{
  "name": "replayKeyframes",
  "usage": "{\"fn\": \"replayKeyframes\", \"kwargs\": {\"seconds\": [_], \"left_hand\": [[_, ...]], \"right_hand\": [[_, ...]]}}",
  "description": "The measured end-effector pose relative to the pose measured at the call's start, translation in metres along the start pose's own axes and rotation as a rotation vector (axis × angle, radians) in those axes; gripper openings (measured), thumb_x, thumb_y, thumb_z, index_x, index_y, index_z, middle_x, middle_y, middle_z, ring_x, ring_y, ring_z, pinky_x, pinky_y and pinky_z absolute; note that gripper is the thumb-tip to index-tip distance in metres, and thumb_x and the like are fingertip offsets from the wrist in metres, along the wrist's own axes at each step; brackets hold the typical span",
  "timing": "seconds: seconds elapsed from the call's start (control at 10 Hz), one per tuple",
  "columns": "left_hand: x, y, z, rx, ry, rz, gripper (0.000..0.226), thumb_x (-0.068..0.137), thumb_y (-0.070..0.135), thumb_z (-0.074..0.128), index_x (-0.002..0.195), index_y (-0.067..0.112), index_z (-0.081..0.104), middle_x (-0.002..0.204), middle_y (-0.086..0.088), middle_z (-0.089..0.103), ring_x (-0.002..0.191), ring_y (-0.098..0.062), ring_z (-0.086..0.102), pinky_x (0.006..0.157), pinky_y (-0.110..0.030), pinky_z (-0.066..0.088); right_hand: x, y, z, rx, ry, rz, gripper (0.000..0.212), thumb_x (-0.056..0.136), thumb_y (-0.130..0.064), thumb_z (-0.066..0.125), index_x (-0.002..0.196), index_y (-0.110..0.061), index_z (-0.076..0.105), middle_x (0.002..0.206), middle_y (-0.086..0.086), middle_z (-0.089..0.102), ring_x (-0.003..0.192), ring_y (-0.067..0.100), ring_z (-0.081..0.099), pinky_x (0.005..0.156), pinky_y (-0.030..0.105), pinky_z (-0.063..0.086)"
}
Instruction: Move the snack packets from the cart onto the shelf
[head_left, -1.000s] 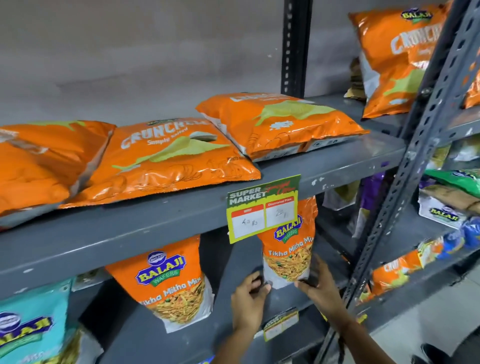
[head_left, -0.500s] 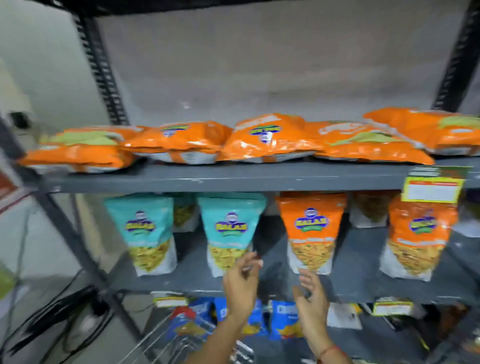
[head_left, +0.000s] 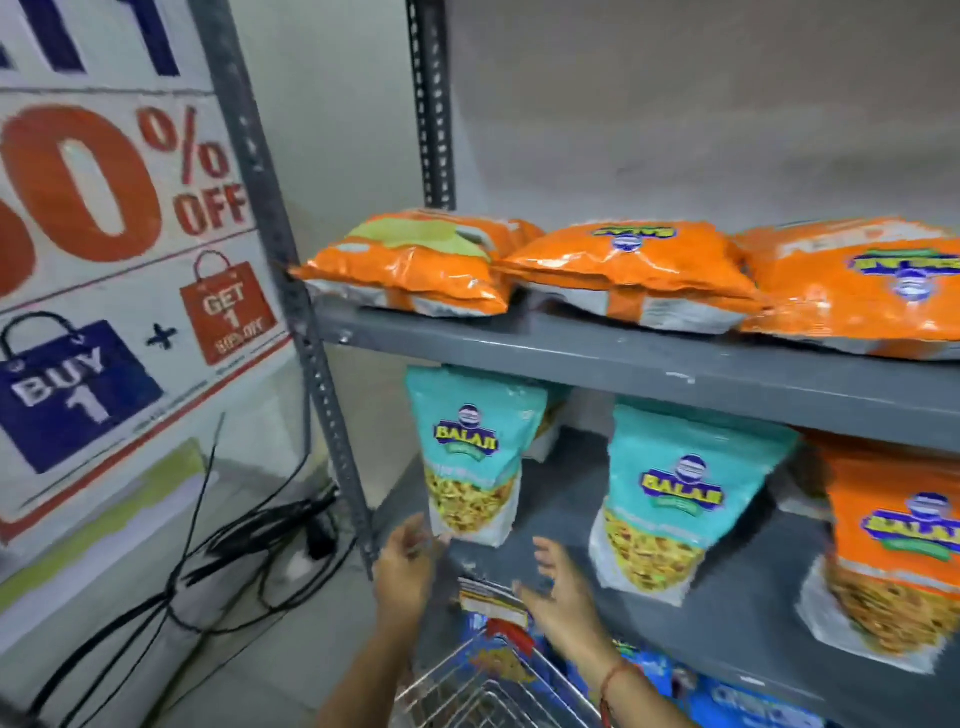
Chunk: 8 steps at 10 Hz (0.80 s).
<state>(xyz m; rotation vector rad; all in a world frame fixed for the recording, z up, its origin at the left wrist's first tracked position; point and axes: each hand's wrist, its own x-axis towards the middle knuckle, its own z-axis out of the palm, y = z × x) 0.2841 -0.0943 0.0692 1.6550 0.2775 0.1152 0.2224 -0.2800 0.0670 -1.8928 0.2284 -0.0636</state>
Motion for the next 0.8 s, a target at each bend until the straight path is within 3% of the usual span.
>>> {"fn": "replayKeyframes", "kwargs": {"seconds": [0.1,0.2,0.3,0.4,0.5,0.6,0.7,0.8], "left_hand": [[0.033,-0.011,0.004,0.078,-0.067,-0.043,0.065,0.08,0.005,0.073,0.138,0.006,0.044,0.124,-0.023,0.062,0.109,-0.034,0.061,0.095,-0.054,0.052],[0.054,-0.019,0.013,0.033,-0.186,-0.078,0.082,0.08,0.002,0.072,0.148,0.01,0.029,0.118,-0.004,0.062,0.11,-0.026,0.057,0.086,-0.037,0.057],[0.064,-0.033,0.02,-0.025,-0.219,-0.003,0.073,0.079,-0.006,0.07,0.143,0.005,0.038,0.138,-0.014,0.057,0.125,-0.033,0.056,0.094,-0.039,0.055],[0.064,-0.04,0.025,-0.038,-0.193,0.043,0.07,0.077,0.001,0.075,0.139,0.011,0.046,0.135,-0.012,0.061,0.126,-0.028,0.057,0.105,-0.054,0.046],[0.061,-0.04,0.026,-0.063,-0.18,0.042,0.071,0.071,0.019,0.082,0.135,0.022,0.052,0.128,0.002,0.068,0.119,-0.019,0.063,0.103,-0.052,0.049],[0.053,-0.037,0.026,-0.057,-0.174,0.069,0.071,0.069,0.026,0.082,0.134,0.026,0.053,0.128,0.003,0.067,0.119,-0.018,0.063,0.103,-0.053,0.049],[0.037,-0.032,0.026,-0.048,-0.157,0.09,0.065,0.073,0.021,0.079,0.132,0.033,0.053,0.127,0.007,0.067,0.119,-0.017,0.062,0.102,-0.049,0.05],[0.009,-0.015,0.026,0.058,-0.089,0.185,0.052,0.077,0.031,0.074,0.122,0.049,0.055,0.113,0.023,0.07,0.112,-0.005,0.064,0.09,-0.022,0.053]], "right_hand": [[0.044,-0.001,0.014,-0.011,-0.041,0.028,0.085,0.077,-0.014,0.075,0.146,-0.016,0.025,0.142,0.003,0.041,0.134,0.021,0.04,0.11,0.042,0.038],[0.074,0.002,0.026,0.09,-0.075,-0.009,0.092,0.073,-0.011,0.078,0.146,-0.018,0.022,0.148,0.006,0.039,0.136,0.021,0.038,0.111,0.047,0.038],[0.089,0.008,0.034,0.096,-0.112,-0.046,0.083,0.071,-0.014,0.08,0.139,-0.02,0.032,0.14,0.003,0.05,0.129,0.016,0.047,0.107,0.045,0.043],[0.1,0.013,0.035,0.046,-0.07,-0.066,0.063,0.071,-0.016,0.079,0.124,-0.019,0.044,0.126,0.005,0.059,0.119,0.019,0.055,0.099,0.045,0.048],[0.107,0.013,0.033,0.028,-0.094,-0.041,0.053,0.071,-0.014,0.075,0.114,-0.022,0.045,0.121,0.007,0.061,0.114,0.021,0.057,0.097,0.051,0.048],[0.102,0.014,0.03,0.083,-0.119,-0.013,0.059,0.07,-0.018,0.077,0.118,-0.034,0.045,0.126,0.002,0.06,0.116,0.015,0.058,0.1,0.047,0.049],[0.086,0.014,0.021,0.144,-0.104,0.015,0.088,0.069,-0.019,0.081,0.14,-0.03,0.03,0.143,0.003,0.046,0.13,0.014,0.046,0.108,0.045,0.042],[0.059,0.014,0.013,0.144,-0.013,0.037,0.098,0.07,-0.023,0.081,0.146,-0.029,0.02,0.15,0.008,0.034,0.134,0.015,0.036,0.112,0.043,0.036]]}}
